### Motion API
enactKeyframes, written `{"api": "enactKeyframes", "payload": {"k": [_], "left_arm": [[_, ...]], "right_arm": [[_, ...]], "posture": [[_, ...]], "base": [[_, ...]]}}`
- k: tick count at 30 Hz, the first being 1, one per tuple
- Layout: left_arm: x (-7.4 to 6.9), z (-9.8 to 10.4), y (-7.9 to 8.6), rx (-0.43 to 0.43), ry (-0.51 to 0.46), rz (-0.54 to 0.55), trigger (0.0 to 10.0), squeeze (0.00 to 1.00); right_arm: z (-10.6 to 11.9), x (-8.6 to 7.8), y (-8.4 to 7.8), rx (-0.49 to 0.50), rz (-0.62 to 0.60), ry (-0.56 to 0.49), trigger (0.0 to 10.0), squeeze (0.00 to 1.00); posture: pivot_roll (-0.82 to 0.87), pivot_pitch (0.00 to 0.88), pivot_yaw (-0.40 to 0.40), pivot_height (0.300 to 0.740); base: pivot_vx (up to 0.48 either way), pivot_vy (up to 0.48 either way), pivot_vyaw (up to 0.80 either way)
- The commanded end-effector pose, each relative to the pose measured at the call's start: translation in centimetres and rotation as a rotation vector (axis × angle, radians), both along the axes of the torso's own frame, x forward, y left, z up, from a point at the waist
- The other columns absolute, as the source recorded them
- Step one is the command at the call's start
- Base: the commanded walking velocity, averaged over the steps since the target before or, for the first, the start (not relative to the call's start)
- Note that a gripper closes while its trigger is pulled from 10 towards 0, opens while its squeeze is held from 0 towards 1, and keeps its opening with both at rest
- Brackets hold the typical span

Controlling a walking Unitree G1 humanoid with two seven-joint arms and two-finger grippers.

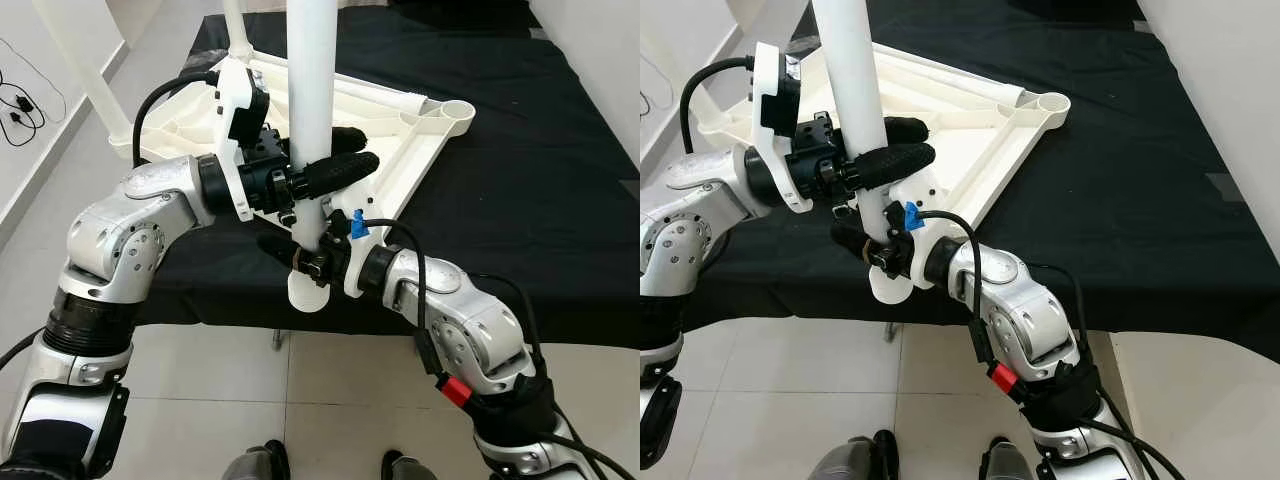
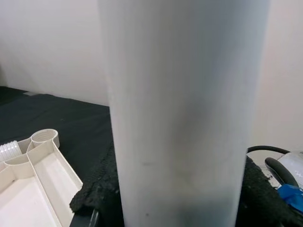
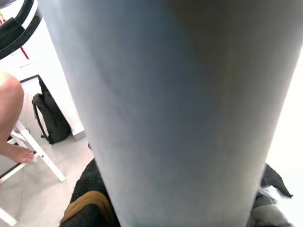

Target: Building children table

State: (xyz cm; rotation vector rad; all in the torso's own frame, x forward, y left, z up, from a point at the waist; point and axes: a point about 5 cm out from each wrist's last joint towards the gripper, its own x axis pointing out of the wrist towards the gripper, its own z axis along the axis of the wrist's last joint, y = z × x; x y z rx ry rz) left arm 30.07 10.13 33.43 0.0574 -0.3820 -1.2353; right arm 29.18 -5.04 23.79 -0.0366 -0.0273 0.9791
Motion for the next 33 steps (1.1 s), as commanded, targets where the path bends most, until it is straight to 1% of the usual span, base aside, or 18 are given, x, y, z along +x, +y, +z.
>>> {"api": "enactKeyframes", "payload": {"k": [1, 2, 3, 8, 10, 14, 16, 17, 19, 20, 22, 23, 25, 28, 29, 30, 32, 33], "left_arm": [[-0.4, 0.9, -0.2, -0.033, -0.054, -0.005, 0.0, 0.38], [-0.4, 0.9, -0.2, -0.033, -0.054, -0.005, 0.0, 0.38], [-0.1, 1.2, -0.1, -0.053, -0.046, 0.010, 10.0, 1.00], [-0.1, 2.9, 1.0, -0.153, -0.049, 0.053, 10.0, 1.00], [-0.2, 4.7, 2.5, -0.234, -0.074, 0.099, 10.0, 1.00], [-0.5, 6.3, 3.8, -0.304, -0.102, 0.132, 10.0, 1.00], [-1.2, 8.3, 5.4, -0.396, -0.141, 0.164, 10.0, 1.00], [-1.2, 8.3, 5.4, -0.396, -0.141, 0.164, 10.0, 1.00], [-2.0, 9.7, 6.4, -0.475, -0.167, 0.176, 10.0, 1.00], [-2.0, 9.7, 6.4, -0.475, -0.167, 0.176, 10.0, 1.00], [-2.6, 10.1, 7.0, -0.534, -0.162, 0.160, 10.0, 1.00], [-2.9, 9.8, 7.1, -0.547, -0.145, 0.149, 10.0, 1.00], [-3.1, 9.6, 7.2, -0.555, -0.130, 0.143, 10.0, 1.00], [-3.3, 7.5, 6.3, -0.542, -0.058, 0.125, 10.0, 1.00], [-3.4, 5.5, 5.3, -0.504, 0.009, 0.109, 10.0, 1.00], [-3.4, 5.5, 5.3, -0.504, 0.009, 0.109, 10.0, 1.00], [-3.7, 3.5, 4.3, -0.464, 0.086, 0.089, 10.0, 1.00], [-3.7, 3.5, 4.3, -0.464, 0.086, 0.089, 10.0, 1.00]], "right_arm": [[0.2, -0.5, 1.2, 0.030, 0.056, 0.001, 0.0, 0.00], [0.2, -0.5, 1.2, 0.030, 0.056, 0.001, 0.0, 0.00], [0.3, -0.3, 1.1, 0.035, 0.044, -0.005, 0.0, 0.00], [1.0, 0.4, 0.4, 0.060, -0.004, -0.029, 0.0, 0.00], [1.4, 1.0, -0.2, 0.069, -0.040, -0.043, 0.0, 0.00], [1.7, 1.5, -0.7, 0.071, -0.068, -0.054, 0.0, 0.00], [2.2, 2.3, -1.7, 0.077, -0.126, -0.073, 0.0, 0.00], [2.2, 2.3, -1.7, 0.077, -0.126, -0.073, 0.0, 0.00], [2.8, 3.6, -3.0, 0.098, -0.225, -0.100, 0.0, 0.00], [2.8, 3.6, -3.0, 0.098, -0.225, -0.100, 0.0, 0.00], [3.8, 4.9, -4.5, 0.149, -0.340, -0.129, 0.0, 0.00], [4.5, 5.5, -5.4, 0.175, -0.402, -0.155, 0.0, 0.00], [5.0, 5.9, -6.0, 0.193, -0.440, -0.172, 0.0, 0.00], [6.3, 6.6, -7.4, 0.247, -0.495, -0.195, 0.0, 0.00], [6.9, 6.5, -7.6, 0.271, -0.478, -0.212, 0.0, 0.00], [6.9, 6.5, -7.6, 0.271, -0.478, -0.212, 0.0, 0.00], [7.4, 6.5, -7.7, 0.292, -0.451, -0.233, 0.0, 0.00], [7.4, 6.5, -7.7, 0.292, -0.451, -0.233, 0.0, 0.00]], "posture": [[-0.03, 0.192, 0.085, 0.740], [-0.03, 0.192, 0.085, 0.740], [-0.03, 0.192, 0.085, 0.740], [-0.03, 0.195, 0.081, 0.740], [-0.03, 0.196, 0.080, 0.740], [-0.03, 0.196, 0.076, 0.740], [-0.03, 0.194, 0.070, 0.740], [-0.03, 0.194, 0.070, 0.740], [-0.02, 0.191, 0.064, 0.740], [-0.02, 0.191, 0.064, 0.740], [-0.02, 0.188, 0.058, 0.740], [-0.02, 0.191, 0.057, 0.740], [-0.02, 0.191, 0.052, 0.740], [-0.01, 0.197, 0.042, 0.740], [-0.01, 0.208, 0.038, 0.740], [-0.01, 0.208, 0.038, 0.740], [-0.01, 0.208, 0.038, 0.740], [-0.01, 0.208, 0.038, 0.740]], "base": [[0.000, 0.000, 0.00], [0.000, 0.000, 0.00], [0.000, 0.000, 0.00], [0.000, 0.000, 0.00], [0.000, 0.000, 0.00], [0.000, 0.000, 0.00], [0.000, 0.000, 0.00], [0.000, 0.000, 0.00], [0.000, 0.000, 0.00], [0.000, 0.000, 0.00], [0.000, 0.000, 0.00], [0.000, 0.000, 0.00], [0.000, 0.000, 0.00], [0.000, 0.000, 0.00], [0.000, 0.000, 0.00], [0.000, 0.000, 0.00], [0.000, 0.000, 0.00], [0.000, 0.000, 0.00]]}}
